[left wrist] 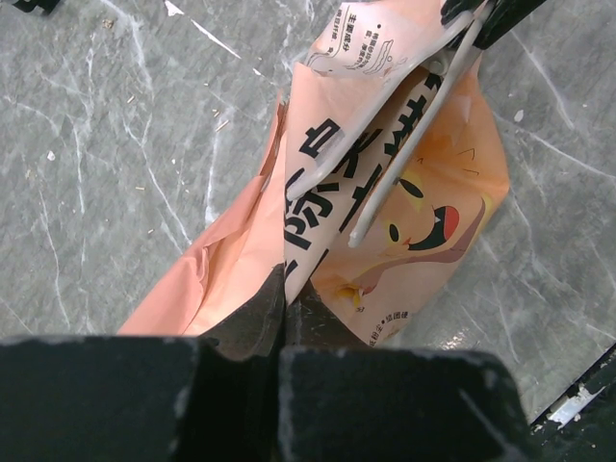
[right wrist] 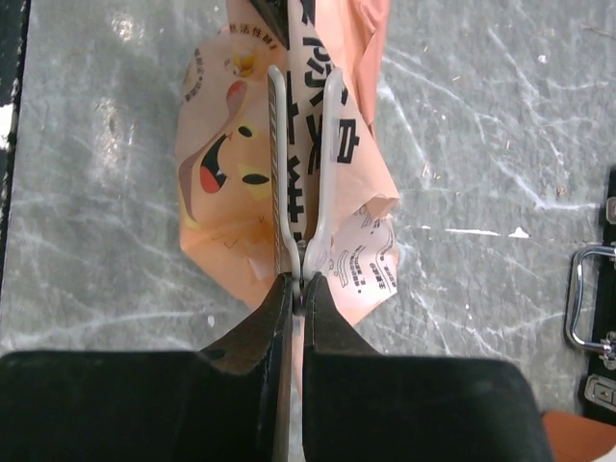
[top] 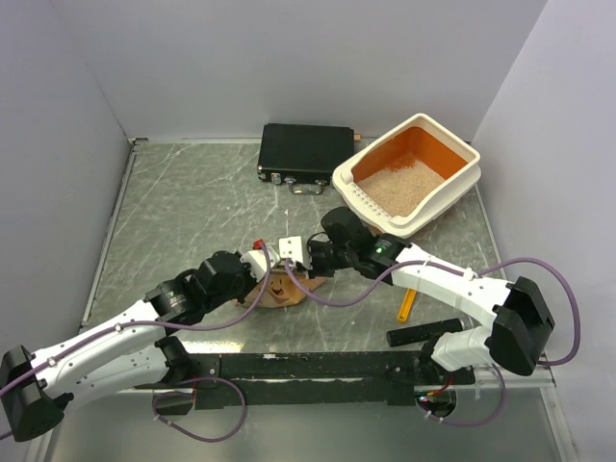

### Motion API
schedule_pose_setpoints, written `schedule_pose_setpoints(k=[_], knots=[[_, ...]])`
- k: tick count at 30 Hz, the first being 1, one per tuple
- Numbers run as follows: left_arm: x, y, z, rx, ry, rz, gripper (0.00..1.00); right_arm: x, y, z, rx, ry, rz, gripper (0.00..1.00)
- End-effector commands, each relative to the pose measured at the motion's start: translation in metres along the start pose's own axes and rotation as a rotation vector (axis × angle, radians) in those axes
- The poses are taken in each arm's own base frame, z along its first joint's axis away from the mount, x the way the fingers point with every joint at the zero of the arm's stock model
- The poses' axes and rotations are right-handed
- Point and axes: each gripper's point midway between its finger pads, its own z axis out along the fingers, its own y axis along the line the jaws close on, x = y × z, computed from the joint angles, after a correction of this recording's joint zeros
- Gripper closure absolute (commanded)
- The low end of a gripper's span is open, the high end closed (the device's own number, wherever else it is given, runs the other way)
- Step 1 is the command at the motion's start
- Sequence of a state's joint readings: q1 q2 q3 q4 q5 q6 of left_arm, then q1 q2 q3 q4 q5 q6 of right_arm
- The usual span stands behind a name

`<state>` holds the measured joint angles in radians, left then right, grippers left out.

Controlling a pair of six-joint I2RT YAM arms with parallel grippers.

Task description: Fill the litter box with clean litter

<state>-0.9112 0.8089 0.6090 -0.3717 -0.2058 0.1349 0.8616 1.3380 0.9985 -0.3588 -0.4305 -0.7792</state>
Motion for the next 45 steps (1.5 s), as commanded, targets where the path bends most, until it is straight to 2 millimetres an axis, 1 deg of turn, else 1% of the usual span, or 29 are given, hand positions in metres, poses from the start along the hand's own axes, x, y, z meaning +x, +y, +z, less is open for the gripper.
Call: schedule_pose_setpoints(k=[1,3,6,11,12,15,17,20,27,34,35,37,38,40,42,43,44,45], knots=[[-0.074,0.001,-0.017,0.032,-0.290,-0.087,0.99,0.040,0.004,0.008,0.043,0.102,0.040,1.00],[-0.076,0.001,-0.018,0.031,-0.300,-0.090,0.99,0.049,0.001,0.009,0.076,0.129,0.053,1.00],[-0.077,0.004,-0.021,0.020,-0.320,-0.093,0.99,0.060,0.002,0.013,0.088,0.165,0.062,1.00],[-0.078,0.010,-0.023,-0.006,-0.333,-0.096,0.99,0.068,0.008,0.015,0.098,0.191,0.059,1.00],[-0.078,0.011,-0.023,-0.013,-0.331,-0.097,0.99,0.072,0.011,0.015,0.095,0.200,0.059,1.00],[-0.078,0.014,-0.022,-0.016,-0.325,-0.105,0.99,0.071,0.012,0.015,0.107,0.194,0.049,1.00],[-0.081,0.011,-0.022,0.012,-0.332,-0.110,0.99,0.068,0.011,0.015,0.116,0.181,0.046,1.00],[-0.080,0.008,-0.020,0.032,-0.326,-0.109,0.99,0.063,0.009,0.017,0.122,0.166,0.039,1.00],[-0.077,0.005,-0.017,0.048,-0.307,-0.099,0.99,0.043,-0.012,0.018,0.231,0.143,0.014,1.00],[-0.077,0.004,-0.016,0.055,-0.306,-0.097,0.99,0.029,-0.018,0.023,0.305,0.113,-0.002,1.00],[-0.077,0.004,-0.017,0.055,-0.307,-0.098,0.99,0.026,-0.018,0.023,0.311,0.106,-0.002,0.98],[-0.076,0.004,-0.016,0.055,-0.302,-0.098,0.99,0.021,-0.019,0.023,0.321,0.094,-0.004,0.92],[-0.077,0.004,-0.017,0.055,-0.305,-0.098,0.99,0.017,-0.020,0.022,0.329,0.088,-0.004,0.86],[-0.076,0.003,-0.016,0.058,-0.303,-0.097,0.99,0.013,-0.021,0.020,0.331,0.087,-0.003,0.80],[-0.076,0.003,-0.017,0.061,-0.303,-0.097,0.99,0.008,-0.023,0.017,0.334,0.080,-0.005,0.54],[-0.076,0.003,-0.017,0.060,-0.305,-0.092,0.99,0.003,-0.024,0.016,0.335,0.073,-0.007,0.32],[-0.076,0.003,-0.017,0.059,-0.303,-0.094,0.99,0.002,-0.023,0.013,0.331,0.078,-0.004,0.01],[-0.076,0.003,-0.017,0.058,-0.303,-0.093,0.99,0.000,-0.024,0.012,0.333,0.073,-0.006,0.00]])
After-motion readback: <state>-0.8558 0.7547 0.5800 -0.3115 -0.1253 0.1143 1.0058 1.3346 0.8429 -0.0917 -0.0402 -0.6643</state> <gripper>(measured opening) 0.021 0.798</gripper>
